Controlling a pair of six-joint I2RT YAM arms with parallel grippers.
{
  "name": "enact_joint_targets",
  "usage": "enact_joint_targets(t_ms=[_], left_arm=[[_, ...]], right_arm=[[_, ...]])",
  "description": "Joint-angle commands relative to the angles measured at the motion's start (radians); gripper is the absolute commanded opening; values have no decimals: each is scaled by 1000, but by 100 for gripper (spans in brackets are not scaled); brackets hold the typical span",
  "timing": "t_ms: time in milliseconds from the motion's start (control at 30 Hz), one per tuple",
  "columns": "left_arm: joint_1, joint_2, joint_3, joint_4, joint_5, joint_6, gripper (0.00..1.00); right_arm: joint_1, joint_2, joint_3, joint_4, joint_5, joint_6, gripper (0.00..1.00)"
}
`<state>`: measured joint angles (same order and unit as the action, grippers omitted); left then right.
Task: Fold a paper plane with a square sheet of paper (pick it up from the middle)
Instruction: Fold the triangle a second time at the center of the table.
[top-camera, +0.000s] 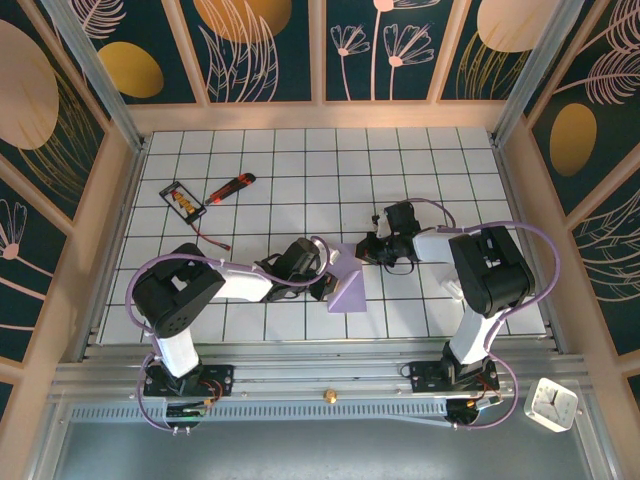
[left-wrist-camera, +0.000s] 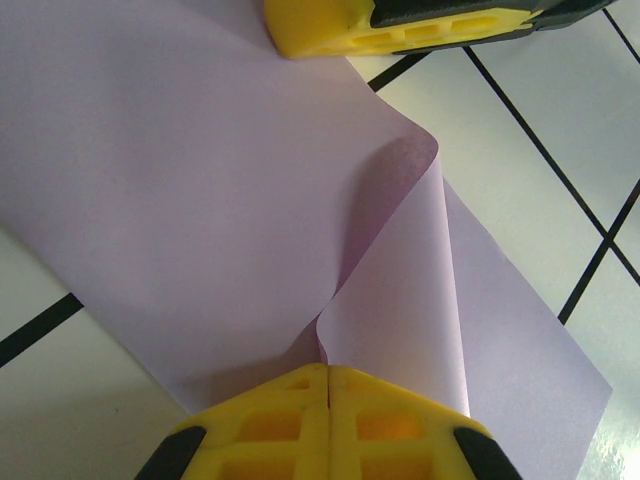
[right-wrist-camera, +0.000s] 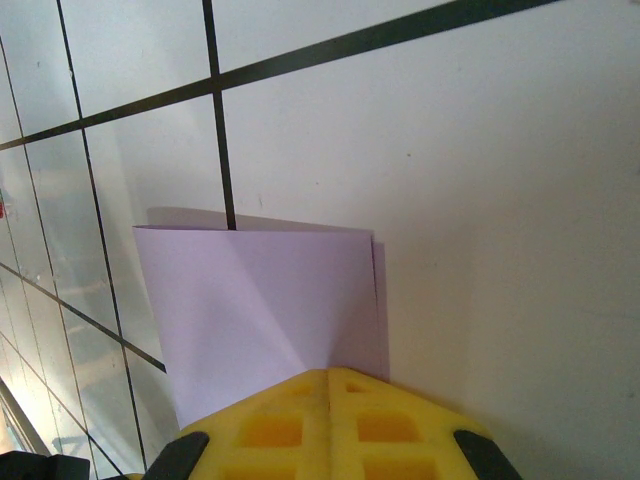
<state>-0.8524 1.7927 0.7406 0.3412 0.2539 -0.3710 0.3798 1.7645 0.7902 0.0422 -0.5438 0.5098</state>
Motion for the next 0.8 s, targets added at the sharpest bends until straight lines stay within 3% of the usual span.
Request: enact_joint_targets(t_ms=[0,767], left_arm=[[6,22,16,-12,2,17,0],[7,7,32,-27,11,35,0]], right_arm=[[11,44,-29,-67,71,-14,4],[12,44,-33,-73,79,-17,4]])
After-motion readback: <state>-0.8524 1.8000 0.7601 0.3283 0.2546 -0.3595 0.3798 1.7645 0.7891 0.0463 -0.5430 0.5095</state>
